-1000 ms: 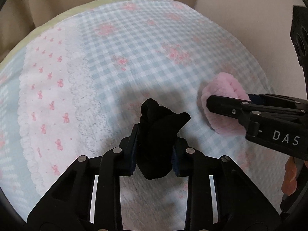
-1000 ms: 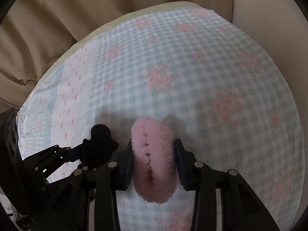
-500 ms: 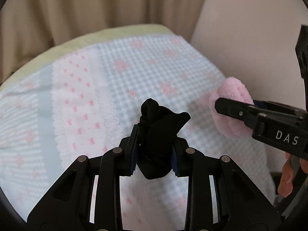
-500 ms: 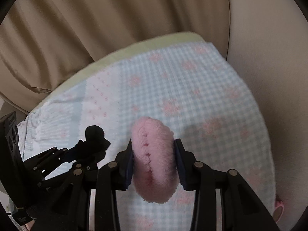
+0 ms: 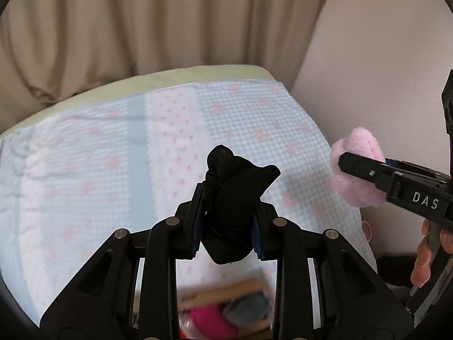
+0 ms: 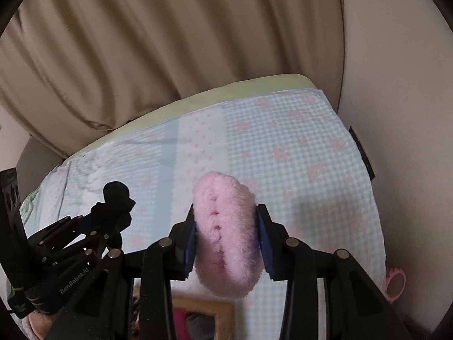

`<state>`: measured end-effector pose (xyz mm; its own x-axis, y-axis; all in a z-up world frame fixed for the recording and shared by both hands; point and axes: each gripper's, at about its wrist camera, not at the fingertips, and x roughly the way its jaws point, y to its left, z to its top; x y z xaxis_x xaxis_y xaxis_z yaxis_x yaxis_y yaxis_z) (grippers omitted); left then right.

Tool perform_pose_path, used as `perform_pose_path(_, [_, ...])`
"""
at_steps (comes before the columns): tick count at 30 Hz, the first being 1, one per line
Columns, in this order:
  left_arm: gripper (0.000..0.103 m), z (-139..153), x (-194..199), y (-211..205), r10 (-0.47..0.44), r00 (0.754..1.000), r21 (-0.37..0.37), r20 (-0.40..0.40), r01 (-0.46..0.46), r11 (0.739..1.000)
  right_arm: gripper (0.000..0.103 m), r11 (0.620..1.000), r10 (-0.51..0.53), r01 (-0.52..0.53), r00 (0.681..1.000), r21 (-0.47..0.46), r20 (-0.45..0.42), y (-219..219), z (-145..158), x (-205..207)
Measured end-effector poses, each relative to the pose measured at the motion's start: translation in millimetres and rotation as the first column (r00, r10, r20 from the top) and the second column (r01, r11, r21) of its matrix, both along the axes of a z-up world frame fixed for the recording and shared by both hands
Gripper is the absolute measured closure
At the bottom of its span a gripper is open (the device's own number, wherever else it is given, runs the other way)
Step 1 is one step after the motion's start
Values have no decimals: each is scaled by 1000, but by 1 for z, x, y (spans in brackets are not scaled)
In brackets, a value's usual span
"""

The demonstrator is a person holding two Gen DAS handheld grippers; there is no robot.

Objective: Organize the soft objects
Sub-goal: 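Lift both scrunchies and carry them over the box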

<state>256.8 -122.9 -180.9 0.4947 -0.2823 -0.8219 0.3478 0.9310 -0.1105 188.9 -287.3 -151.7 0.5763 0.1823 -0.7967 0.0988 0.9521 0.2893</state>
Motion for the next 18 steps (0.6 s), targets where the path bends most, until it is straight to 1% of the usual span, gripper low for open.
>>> perform_pose_path(5, [78, 17, -50, 52, 58, 998, 3, 3, -58, 998, 68, 999, 45, -45, 999, 6, 5, 38, 15, -42])
perform_pose_path(9, [78, 19, -85, 92, 99, 995, -3, -14, -99, 995, 68, 998, 60, -60, 998, 17, -3, 66, 14, -70])
perform_pose_path(12, [78, 16, -112, 119, 119, 992, -3, -35, -119, 993, 68, 998, 59, -59, 998, 29, -19, 88, 9, -90])
perform_pose_path(18, [78, -3, -157, 164, 129, 988, -2, -88, -129, 992, 68, 999, 47, -46, 997, 26, -62, 128, -9, -127])
